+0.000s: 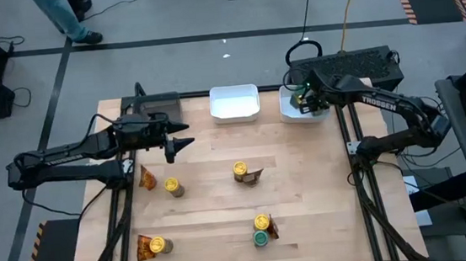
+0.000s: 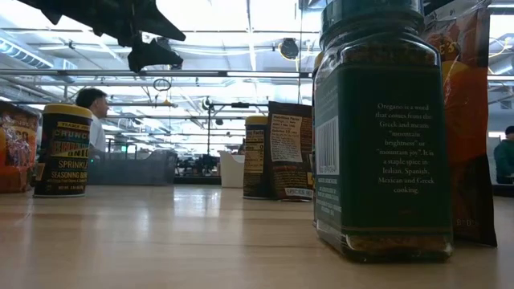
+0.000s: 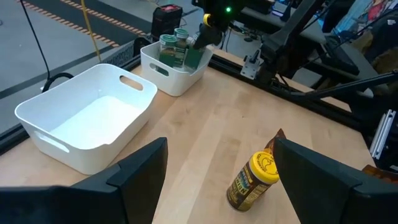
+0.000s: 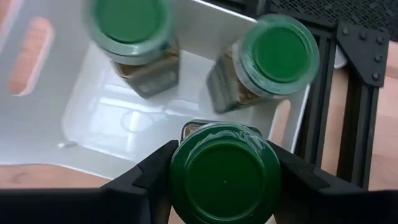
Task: Sort spices by type
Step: Put the top green seasoning bottle into the right white bin
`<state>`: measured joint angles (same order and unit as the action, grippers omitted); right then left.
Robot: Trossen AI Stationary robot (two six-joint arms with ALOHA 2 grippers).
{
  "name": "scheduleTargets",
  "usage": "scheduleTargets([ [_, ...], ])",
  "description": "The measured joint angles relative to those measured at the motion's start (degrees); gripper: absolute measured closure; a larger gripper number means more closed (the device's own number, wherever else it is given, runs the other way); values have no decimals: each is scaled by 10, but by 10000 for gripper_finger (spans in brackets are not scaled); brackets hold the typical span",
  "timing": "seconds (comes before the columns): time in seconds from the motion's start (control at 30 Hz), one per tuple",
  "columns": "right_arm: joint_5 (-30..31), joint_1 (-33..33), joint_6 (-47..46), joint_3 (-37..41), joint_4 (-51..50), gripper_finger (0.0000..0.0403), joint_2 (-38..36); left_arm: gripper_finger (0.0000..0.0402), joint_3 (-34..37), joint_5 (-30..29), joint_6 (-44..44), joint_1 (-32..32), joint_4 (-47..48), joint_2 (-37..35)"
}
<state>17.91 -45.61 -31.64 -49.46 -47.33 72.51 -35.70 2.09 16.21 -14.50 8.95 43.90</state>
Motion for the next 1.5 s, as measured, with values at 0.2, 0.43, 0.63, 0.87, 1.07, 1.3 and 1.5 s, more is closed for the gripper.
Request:
scheduleTargets([
  [0.2,0,-13,-3,25,18,213,1,107,0,0,0,0,0,0],
  [0.43,0,-13,-1,31,35,211,1,107,0,1,0,0,0,0],
  [0.63,0,-13,7,31,43,209,1,107,0,1,0,0,1,0],
  [0.87,0,-13,8,31,43,207,1,107,0,1,0,0,1,0],
  [1.07,0,-13,10,31,43,191,1,107,0,1,0,0,1,0],
  [1.3,0,-13,9,30,43,160,1,107,0,1,0,0,1,0],
  [1.5,0,-13,9,30,43,145,1,107,0,1,0,0,1,0],
])
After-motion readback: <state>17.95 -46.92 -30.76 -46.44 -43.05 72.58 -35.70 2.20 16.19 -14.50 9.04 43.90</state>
